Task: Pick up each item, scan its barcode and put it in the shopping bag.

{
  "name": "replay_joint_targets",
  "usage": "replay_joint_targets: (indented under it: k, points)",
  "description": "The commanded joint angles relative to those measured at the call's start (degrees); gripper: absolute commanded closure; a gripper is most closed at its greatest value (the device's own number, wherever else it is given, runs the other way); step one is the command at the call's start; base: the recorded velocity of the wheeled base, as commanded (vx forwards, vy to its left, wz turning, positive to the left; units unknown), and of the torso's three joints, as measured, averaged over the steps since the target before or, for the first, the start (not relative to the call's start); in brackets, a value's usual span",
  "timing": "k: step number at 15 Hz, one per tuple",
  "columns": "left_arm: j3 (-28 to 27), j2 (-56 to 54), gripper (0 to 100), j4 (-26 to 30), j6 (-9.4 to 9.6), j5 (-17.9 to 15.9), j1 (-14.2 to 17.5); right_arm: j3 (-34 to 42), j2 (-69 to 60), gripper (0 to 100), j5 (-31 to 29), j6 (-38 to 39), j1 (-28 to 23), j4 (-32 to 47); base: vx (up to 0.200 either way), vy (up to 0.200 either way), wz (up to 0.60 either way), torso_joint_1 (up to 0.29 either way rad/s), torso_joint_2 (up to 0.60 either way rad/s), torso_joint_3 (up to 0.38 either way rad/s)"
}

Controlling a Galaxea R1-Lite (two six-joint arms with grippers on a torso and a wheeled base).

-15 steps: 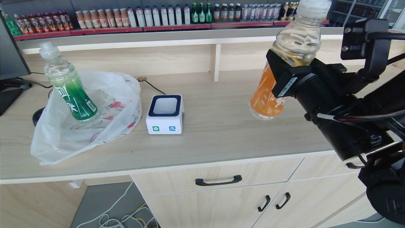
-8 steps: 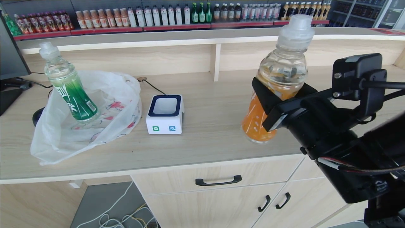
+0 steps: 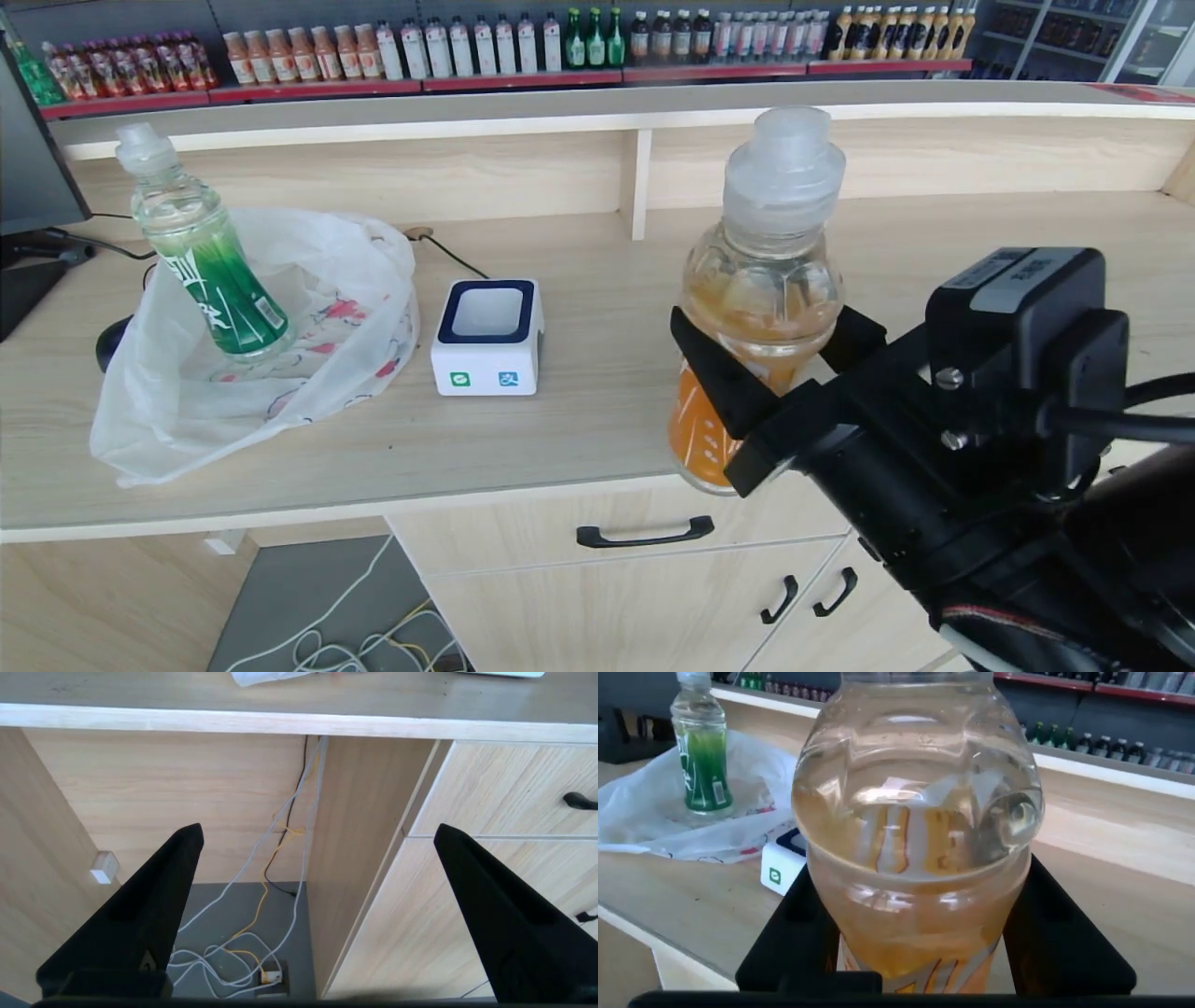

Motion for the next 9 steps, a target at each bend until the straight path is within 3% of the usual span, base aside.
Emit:
replay_joint_targets:
  k: [1, 6, 9]
  points:
    - [0.0, 0.0, 0, 0.0, -0.02, 0.01, 0.01, 0.78, 1.22, 100, -0.5, -0.29, 3.81, -0.01, 0.0, 0.0, 0.0, 0.0, 0.0, 0.0]
    - [0.0, 0.0, 0, 0.0, -0.02, 0.01, 0.01, 0.07, 4.65, 100, -2.87, -3.02, 8.74, -0.01, 0.0, 0.0, 0.0, 0.0, 0.0, 0.0]
    - [0.0, 0.0, 0, 0.0, -0.11, 0.01, 0.01, -0.01, 5.0, 100, -2.96, -10.93, 10.49, -0.01, 0.0, 0.0, 0.0, 0.0, 0.0, 0.0]
